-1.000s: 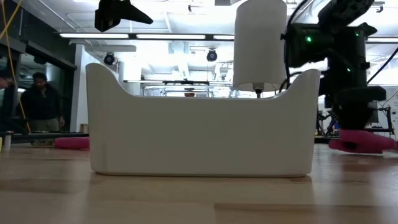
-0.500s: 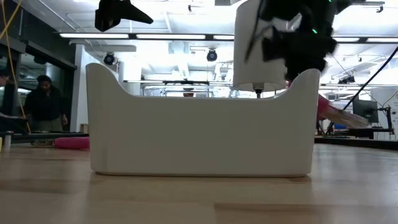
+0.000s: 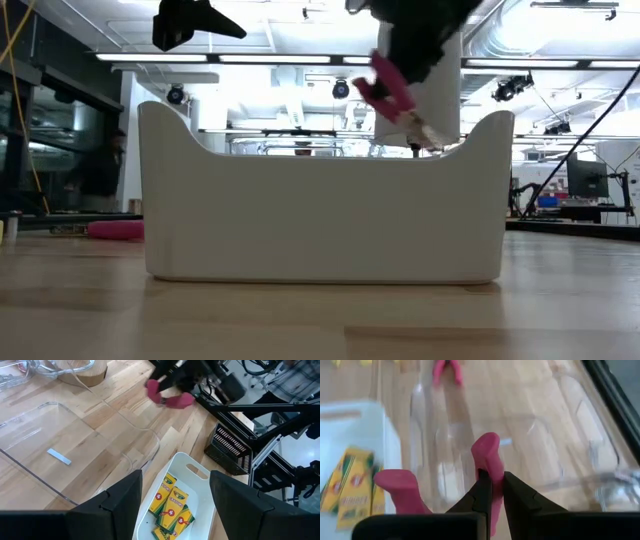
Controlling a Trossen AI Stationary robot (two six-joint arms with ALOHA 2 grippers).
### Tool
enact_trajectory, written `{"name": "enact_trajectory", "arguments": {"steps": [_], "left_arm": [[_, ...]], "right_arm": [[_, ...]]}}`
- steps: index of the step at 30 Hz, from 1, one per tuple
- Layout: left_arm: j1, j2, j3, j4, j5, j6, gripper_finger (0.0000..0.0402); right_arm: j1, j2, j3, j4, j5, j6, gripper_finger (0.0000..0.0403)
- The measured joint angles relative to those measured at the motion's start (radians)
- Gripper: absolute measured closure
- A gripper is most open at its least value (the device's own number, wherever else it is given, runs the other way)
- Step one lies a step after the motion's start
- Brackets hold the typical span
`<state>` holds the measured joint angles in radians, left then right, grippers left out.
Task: Pick & Place School Supplies
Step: Put the pink hole puncher into the transparent bin
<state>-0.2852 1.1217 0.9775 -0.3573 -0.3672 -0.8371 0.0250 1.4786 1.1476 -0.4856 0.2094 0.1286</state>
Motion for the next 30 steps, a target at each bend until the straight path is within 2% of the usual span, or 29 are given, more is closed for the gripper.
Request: {"name": "enact_trajectory", "arguments": {"steps": [16,30], "left_arm": [[0.000,0.000,0.000,0.027,0.000,0.000,0.0175],[0.000,0.000,0.000,0.034,0.000,0.000,0.0175]], "right_arm": [[-0.134,0.321,0.303,0.113,-0.033,-0.027,0.0376],[-0.217,0.476,0.321,0.142,-0.100,0.101,0.0376]]}}
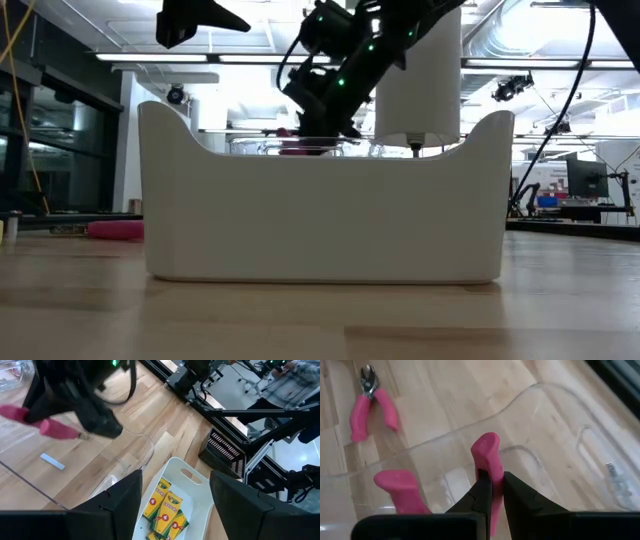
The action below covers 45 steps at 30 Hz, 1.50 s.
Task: Pick & Place School Supplies
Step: Put the pink hole puncher into the transparent bin
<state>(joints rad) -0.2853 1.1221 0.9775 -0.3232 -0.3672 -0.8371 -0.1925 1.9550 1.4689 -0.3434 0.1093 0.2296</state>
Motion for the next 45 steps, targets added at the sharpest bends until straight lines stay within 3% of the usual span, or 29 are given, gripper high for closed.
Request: {"name": "enact_trajectory", "arguments": {"steps": [10,28,38,45], "left_arm": [[0.000,0.000,0.000,0.020,0.000,0.000,0.0175],[0.000,0.000,0.000,0.035,0.000,0.000,0.0175],[0.000,0.000,0.000,0.041,0.000,0.000,0.0175],[0.000,0.000,0.000,0.041,0.000,0.000,0.0175]], "right_arm": [[0.011,0.016,0.000,-0.087,0.041,0.010,0.0377],[0.042,0.053,0.000,-0.096,0.046,0.006,0.0377],[0.042,0.052,0.000,-0.094,0.007,-0.007,0.0331],[0.042,0.052,0.000,-0.088,-0.015,-0.006,0.0331]]}}
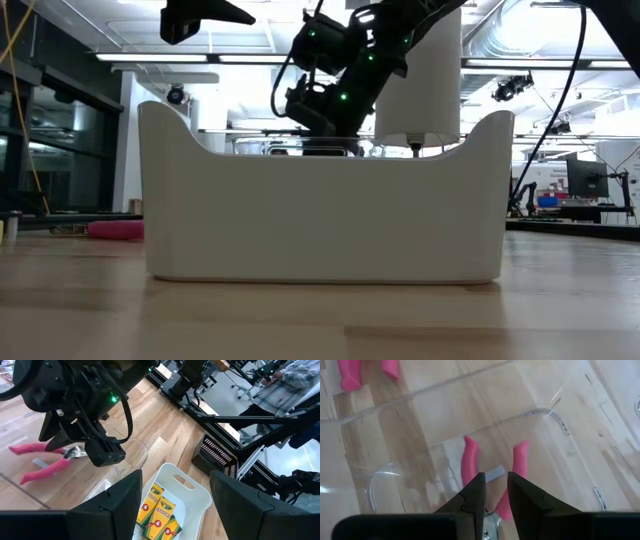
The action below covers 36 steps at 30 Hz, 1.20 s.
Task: Pick & Place School Supplies
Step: Put the pink hole puncher into the transparent bin
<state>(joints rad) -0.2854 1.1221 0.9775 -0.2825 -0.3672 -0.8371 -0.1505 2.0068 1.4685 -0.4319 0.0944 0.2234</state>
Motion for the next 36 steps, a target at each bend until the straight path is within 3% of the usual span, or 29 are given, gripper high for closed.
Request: {"name": "enact_trajectory", "arguments": {"steps": [13,24,30,36], "left_arm": [[0.000,0.000,0.000,-0.001,0.000,0.000,0.0175],[0.000,0.000,0.000,0.003,0.000,0.000,0.0175],[0.000,0.000,0.000,0.005,0.000,0.000,0.0175],[0.000,0.000,0.000,0.007,0.000,0.000,0.0175]], "right_arm": [[0.001,-0.070,0.000,0.020,0.019,-0.056,0.0317],[0.021,-0.211,-0.001,-0.180,0.046,-0.045,0.0315],[0.036,-0.262,-0.080,-0.117,-0.059,-0.041,0.0316],[0.056,-0.337,-0.181,-0.082,-0.041,-0.020,0.0316]]}}
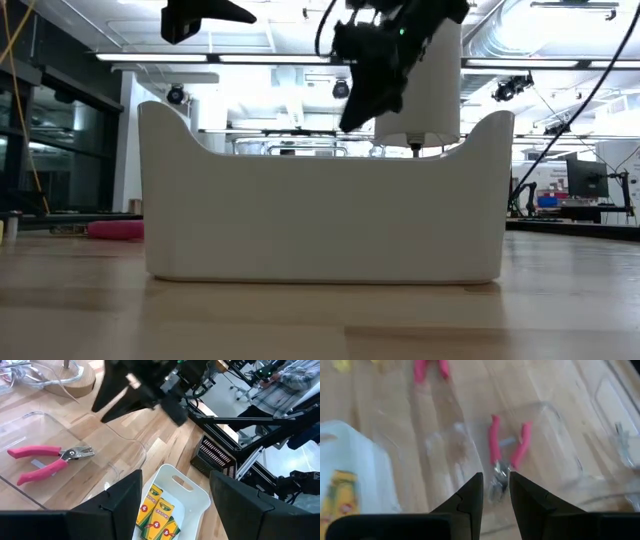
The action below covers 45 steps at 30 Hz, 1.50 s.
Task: Pick & Place School Supplies
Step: Put the pink hole puncher into the transparent bin
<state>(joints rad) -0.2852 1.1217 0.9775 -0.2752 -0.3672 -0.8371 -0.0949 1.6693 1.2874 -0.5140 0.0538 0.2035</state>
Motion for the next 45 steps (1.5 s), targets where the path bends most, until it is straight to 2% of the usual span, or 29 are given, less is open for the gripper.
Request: {"name": "enact_trajectory", "arguments": {"steps": [8,13,19,45], "left_arm": [[0.000,0.000,0.000,0.011,0.000,0.000,0.0175],[0.000,0.000,0.000,0.024,0.000,0.000,0.0175],[0.000,0.000,0.000,0.038,0.000,0.000,0.0175],[0.002,0.000,0.000,0.102,0.000,0.000,0.0175]], "right_arm": [[0.041,-0.129,-0.152,0.078,0.071,0.032,0.0316],[0.058,-0.196,-0.262,0.145,0.072,0.036,0.0316],[0.074,-0.264,-0.344,0.136,0.068,0.039,0.0316],[0.082,-0.301,-0.353,0.092,0.067,0.002,0.0316]]}}
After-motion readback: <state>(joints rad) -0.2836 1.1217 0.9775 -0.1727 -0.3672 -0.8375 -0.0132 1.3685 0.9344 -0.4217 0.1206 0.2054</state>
